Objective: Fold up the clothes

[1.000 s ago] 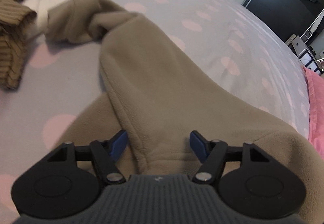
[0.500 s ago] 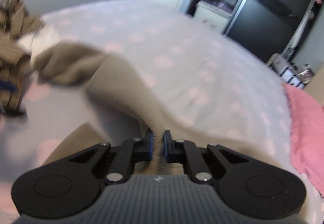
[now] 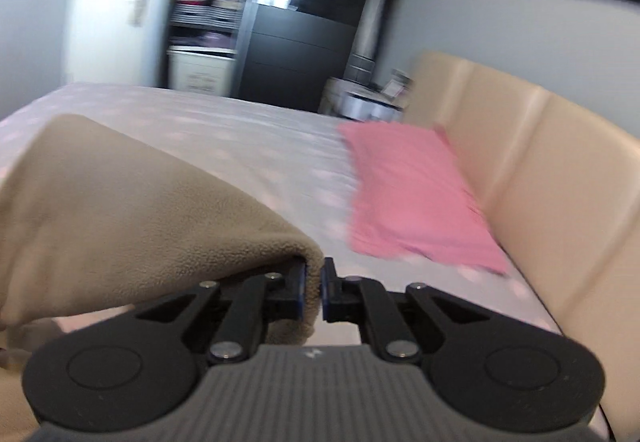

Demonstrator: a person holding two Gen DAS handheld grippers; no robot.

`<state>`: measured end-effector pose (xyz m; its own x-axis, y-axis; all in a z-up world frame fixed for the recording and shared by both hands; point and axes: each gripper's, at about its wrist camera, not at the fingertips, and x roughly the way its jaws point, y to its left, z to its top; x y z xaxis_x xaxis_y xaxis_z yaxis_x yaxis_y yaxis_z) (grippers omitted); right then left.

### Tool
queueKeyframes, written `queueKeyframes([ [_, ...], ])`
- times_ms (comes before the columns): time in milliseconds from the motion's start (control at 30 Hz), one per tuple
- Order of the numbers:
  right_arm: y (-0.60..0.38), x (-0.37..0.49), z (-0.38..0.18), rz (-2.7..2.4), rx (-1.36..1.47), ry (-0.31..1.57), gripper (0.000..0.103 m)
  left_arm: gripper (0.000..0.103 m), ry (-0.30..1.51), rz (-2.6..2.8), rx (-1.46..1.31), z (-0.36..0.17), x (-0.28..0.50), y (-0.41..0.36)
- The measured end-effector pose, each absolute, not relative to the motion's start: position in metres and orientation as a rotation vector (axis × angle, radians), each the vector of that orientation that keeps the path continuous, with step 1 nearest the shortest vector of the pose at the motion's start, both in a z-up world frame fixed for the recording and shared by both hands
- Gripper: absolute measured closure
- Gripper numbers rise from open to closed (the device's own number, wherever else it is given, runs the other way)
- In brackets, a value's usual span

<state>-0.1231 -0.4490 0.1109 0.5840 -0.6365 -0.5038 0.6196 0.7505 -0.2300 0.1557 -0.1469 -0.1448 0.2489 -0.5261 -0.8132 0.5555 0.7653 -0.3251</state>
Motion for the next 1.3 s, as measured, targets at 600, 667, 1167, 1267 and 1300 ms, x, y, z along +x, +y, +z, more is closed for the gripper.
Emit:
queueKeyframes([
  [600, -0.544, -0.285, -0.061, -0.856, 0.296, 1.219, 0.093, 0.073, 1.132, -1.052, 0.440, -0.059, 0.061, -0.197],
  [667, -0.538, -0.286, -0.056, -0.805, 0.287, 1.219, 0.090, 0.066, 1.112, -1.057, 0.455, -0.042, 0.063, -0.200],
  [1167, -0.507, -0.236, 0.064, -0.540, 0.167, 0.915, 0.034, 0.044, 0.953, -1.160, 0.519, -0.043, 0.139, -0.311],
  [1267, -0.529, -0.187, 0.062, -0.492, 0.175, 0.888, 0.033, 0.044, 1.035, -1.190, 0.479, -0.072, 0.158, -0.322],
  [1300, -0.541, -0.169, 0.057, -0.476, 0.191, 0.893, 0.033, 0.044, 1.065, -1.200, 0.462, -0.082, 0.164, -0.325],
])
